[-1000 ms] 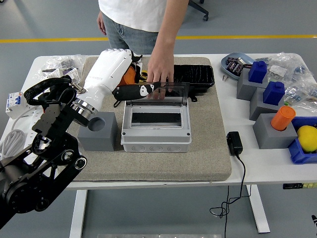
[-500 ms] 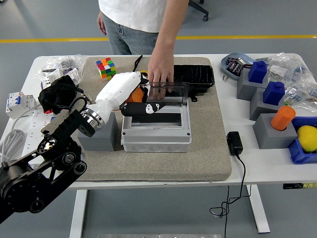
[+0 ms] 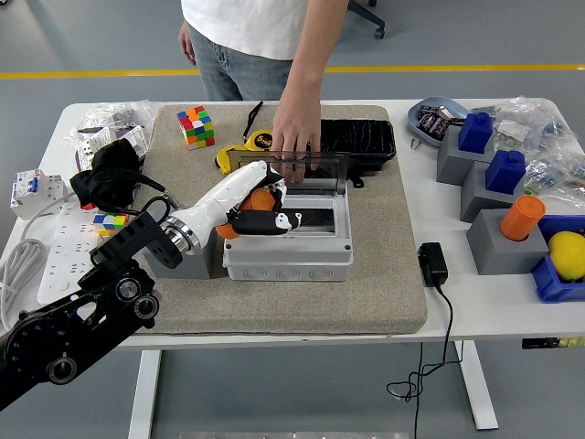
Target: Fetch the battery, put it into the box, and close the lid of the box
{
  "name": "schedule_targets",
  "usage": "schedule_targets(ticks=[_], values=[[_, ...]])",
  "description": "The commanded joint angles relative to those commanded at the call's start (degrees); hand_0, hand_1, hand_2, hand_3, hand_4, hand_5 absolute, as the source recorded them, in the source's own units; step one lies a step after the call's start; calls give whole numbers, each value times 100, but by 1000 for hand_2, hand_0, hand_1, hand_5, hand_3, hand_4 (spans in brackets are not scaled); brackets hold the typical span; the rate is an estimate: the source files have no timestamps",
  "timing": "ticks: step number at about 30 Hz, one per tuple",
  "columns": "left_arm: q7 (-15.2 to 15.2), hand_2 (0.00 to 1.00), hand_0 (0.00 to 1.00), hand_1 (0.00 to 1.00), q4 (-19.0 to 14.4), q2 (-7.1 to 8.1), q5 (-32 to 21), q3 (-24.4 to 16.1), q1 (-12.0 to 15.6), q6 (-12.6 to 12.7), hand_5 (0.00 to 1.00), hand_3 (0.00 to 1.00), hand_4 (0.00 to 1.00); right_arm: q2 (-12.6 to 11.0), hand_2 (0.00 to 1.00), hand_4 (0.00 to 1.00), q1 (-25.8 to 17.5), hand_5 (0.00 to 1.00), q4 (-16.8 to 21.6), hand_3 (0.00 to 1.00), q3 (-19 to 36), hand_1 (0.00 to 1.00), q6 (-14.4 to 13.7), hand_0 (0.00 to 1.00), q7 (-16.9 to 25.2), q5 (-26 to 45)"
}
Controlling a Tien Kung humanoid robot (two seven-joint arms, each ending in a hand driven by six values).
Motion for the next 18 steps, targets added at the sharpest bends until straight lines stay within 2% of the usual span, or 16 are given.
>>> schedule_targets(ticks=[7, 16, 18], values=[[-103, 31, 26, 2, 164, -29, -415, 191, -180, 90, 480, 8, 807, -14, 801, 998, 11, 998, -2, 821, -9, 848, 8, 862, -1, -7], [-142, 31, 26, 2, 389, -179, -309, 410, -281, 151, 478, 8, 804, -19, 801, 998, 4, 998, -2, 821, -30, 848, 1, 863, 2, -4], [-228, 31, 26, 2, 519, -220, -261, 475, -338, 172, 478, 8, 804, -15, 801, 998, -5, 998, -4, 821, -34, 848, 1, 863, 2, -7]])
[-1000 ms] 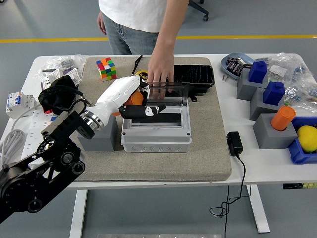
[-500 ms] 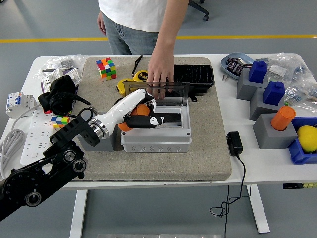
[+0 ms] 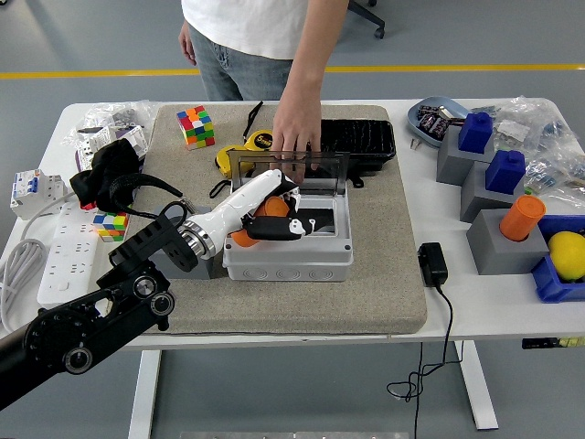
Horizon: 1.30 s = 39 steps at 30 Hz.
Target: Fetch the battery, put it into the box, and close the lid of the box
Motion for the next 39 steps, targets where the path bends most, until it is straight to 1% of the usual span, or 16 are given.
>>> schedule_targets(ticks=[4, 7, 10, 17, 21, 28, 32, 36, 39], values=[[-117, 31, 26, 2, 191, -102, 173, 30, -102, 69, 478, 8, 803, 0, 801, 998, 5, 998, -1, 821, -21, 848, -1, 862, -2, 2], [-163, 32, 27, 2, 305, -181, 399, 2, -169, 82, 477, 7, 803, -1, 801, 998, 6, 998, 5, 821, -47, 848, -4, 862, -2, 22], [-169, 32, 27, 2, 344, -212, 508, 23, -218, 70, 477, 7, 803, -4, 801, 998, 0, 998, 4, 821, -51, 848, -4, 862, -4, 24], [-176, 32, 27, 2, 439, -315, 483, 190, -310, 98, 477, 7, 801, -2, 801, 998, 1, 998, -1, 821, -46, 848, -3, 862, -7, 16], [-226, 32, 27, 2, 513, -378, 498, 198, -363, 140, 476, 7, 802, 2, 801, 998, 21, 998, 7, 821, -80, 848, -7, 862, -5, 45], [-222, 32, 27, 2, 680, -442, 549, 226, -494, 135, 476, 7, 802, 7, 801, 998, 27, 998, -1, 821, -53, 848, -5, 862, -8, 25], [-262, 32, 27, 2, 805, -505, 530, 262, -557, 147, 476, 6, 803, 5, 801, 998, 34, 998, 1, 820, -59, 847, -6, 862, -9, 29], [-273, 32, 27, 2, 822, -564, 521, 286, -580, 174, 476, 6, 803, 8, 801, 998, 41, 998, 6, 820, -75, 847, -8, 862, -8, 42], [-300, 33, 28, 2, 894, -617, 527, 269, -600, 180, 473, 8, 802, 10, 801, 998, 47, 998, 3, 821, -75, 848, -6, 862, -8, 37]])
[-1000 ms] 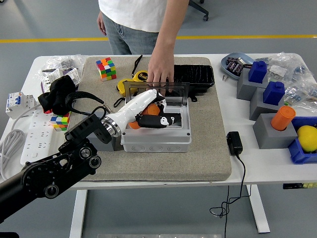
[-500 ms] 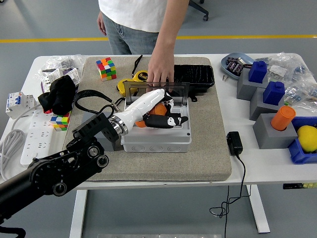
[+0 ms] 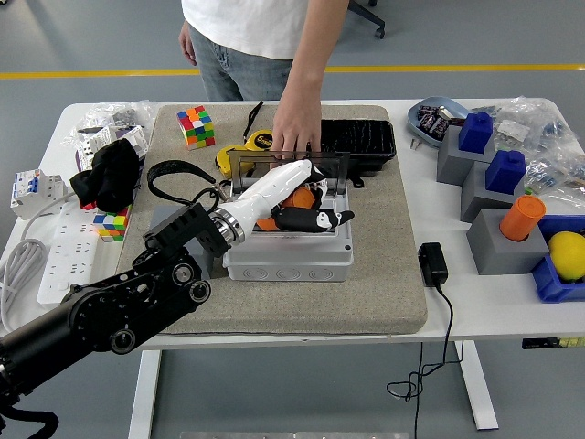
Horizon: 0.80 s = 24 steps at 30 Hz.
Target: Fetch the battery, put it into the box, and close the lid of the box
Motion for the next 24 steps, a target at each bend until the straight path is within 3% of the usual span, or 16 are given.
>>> schedule_targets(ticks=[9, 14, 24], values=[[-422, 32, 26, 2, 161, 29, 11, 16, 78, -176, 467, 8, 807, 6, 801, 998, -21, 998, -2, 821, 22, 847, 6, 862, -7, -6], [-626, 33, 27, 2, 278, 11, -35, 19, 107, -131, 468, 8, 812, 7, 801, 998, -15, 998, 6, 821, -16, 847, 0, 862, -4, 22], [-668, 33, 24, 2, 585, -30, 93, -4, 70, -102, 469, 9, 818, 20, 801, 998, -40, 998, -3, 821, -13, 847, 3, 862, -7, 11]])
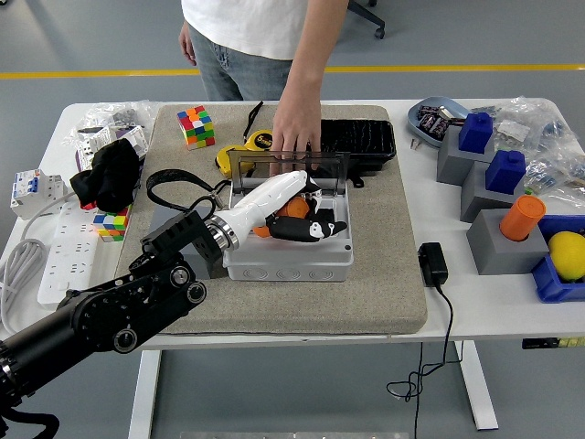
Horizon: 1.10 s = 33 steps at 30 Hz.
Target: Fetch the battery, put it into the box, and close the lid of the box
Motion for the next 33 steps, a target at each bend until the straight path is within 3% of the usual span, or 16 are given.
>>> schedule_targets(ticks=[9, 33], values=[[93, 33, 23, 2, 61, -18, 312, -18, -28, -18, 467, 8, 823, 2, 801, 998, -6, 998, 1, 821, -21, 847, 0, 862, -5, 15], [-73, 66, 82, 37, 111, -36, 465, -69, -54, -8, 459, 37, 842, 2, 798, 998, 2, 998, 4, 820, -38, 842, 35, 861, -18, 65]])
